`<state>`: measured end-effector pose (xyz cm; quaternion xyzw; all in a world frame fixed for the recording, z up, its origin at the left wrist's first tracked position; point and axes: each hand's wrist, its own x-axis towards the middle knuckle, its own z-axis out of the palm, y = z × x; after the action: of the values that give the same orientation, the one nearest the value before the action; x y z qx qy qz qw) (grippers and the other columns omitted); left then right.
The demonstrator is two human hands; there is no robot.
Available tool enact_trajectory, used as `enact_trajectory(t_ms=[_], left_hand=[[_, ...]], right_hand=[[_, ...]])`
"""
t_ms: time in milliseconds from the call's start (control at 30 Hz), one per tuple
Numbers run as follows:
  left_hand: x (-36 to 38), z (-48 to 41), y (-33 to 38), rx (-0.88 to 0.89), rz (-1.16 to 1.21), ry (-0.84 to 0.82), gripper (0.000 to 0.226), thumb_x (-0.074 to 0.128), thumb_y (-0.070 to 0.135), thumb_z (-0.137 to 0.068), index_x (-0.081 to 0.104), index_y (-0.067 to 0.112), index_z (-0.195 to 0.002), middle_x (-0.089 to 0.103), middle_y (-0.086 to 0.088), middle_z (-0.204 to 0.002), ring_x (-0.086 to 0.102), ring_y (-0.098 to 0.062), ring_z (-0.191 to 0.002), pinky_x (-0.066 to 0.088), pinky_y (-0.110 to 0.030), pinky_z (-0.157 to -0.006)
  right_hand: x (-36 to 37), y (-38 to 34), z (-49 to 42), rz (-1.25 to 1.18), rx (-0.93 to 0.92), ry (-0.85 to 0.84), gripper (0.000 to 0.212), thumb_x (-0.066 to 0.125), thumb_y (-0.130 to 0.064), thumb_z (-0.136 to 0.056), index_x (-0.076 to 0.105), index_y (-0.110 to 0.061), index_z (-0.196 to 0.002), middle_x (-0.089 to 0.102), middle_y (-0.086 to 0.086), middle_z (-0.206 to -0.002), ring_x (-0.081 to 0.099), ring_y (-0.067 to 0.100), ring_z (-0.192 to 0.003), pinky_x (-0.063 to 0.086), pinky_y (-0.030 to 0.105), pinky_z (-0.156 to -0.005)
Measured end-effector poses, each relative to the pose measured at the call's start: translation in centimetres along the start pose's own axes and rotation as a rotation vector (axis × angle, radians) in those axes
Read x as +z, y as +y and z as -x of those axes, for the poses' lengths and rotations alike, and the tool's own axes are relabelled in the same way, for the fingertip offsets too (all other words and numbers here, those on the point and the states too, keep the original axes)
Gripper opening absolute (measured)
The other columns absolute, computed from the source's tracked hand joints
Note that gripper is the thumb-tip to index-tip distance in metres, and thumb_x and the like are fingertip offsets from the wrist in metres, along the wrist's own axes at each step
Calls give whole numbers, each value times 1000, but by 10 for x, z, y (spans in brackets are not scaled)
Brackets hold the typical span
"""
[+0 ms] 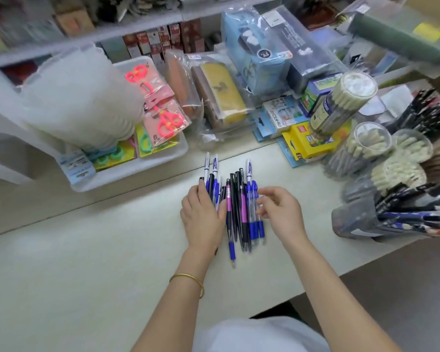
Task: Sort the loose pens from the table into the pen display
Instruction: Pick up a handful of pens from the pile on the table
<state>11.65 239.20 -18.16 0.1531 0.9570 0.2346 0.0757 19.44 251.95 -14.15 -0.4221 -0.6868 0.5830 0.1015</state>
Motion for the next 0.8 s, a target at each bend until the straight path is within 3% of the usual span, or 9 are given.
enact_trajectory(t_ms=[200,567,700,800], left_hand=[[0,-4,1,32,-52,-53,68,47,47,-95,21,20,-151,28,-7,-151,26,-28,-134,27,-41,-106],[-8,1,-2,40,5,-97,71,51,40,-95,17,18,-153,20,-4,-157,18,-23,-141,21,-38,-112],[-17,4,-12,86,54,-252,96,63,38,-83,0,23,-154,-2,0,-162,2,-17,-145,10,-36,-116],[-19,4,-15,122,2,-296,105,66,43,-79,-6,25,-153,-7,2,-161,-1,-17,-146,9,-37,-116]], right_hand=[[-1,2,-10,11,-1,-14,25,48,2,-88,63,-17,-95,66,4,-85,58,13,-58,50,26,-63],[7,-3,-16,19,-15,-35,23,51,-1,-89,63,-18,-98,64,-3,-86,58,10,-59,52,27,-63],[6,-4,-18,-7,-5,-25,24,49,1,-88,64,-16,-97,64,-1,-83,56,9,-55,49,26,-57],[7,-4,-19,-4,-13,-28,25,49,1,-88,63,-18,-97,64,0,-83,57,10,-58,49,25,-57]])
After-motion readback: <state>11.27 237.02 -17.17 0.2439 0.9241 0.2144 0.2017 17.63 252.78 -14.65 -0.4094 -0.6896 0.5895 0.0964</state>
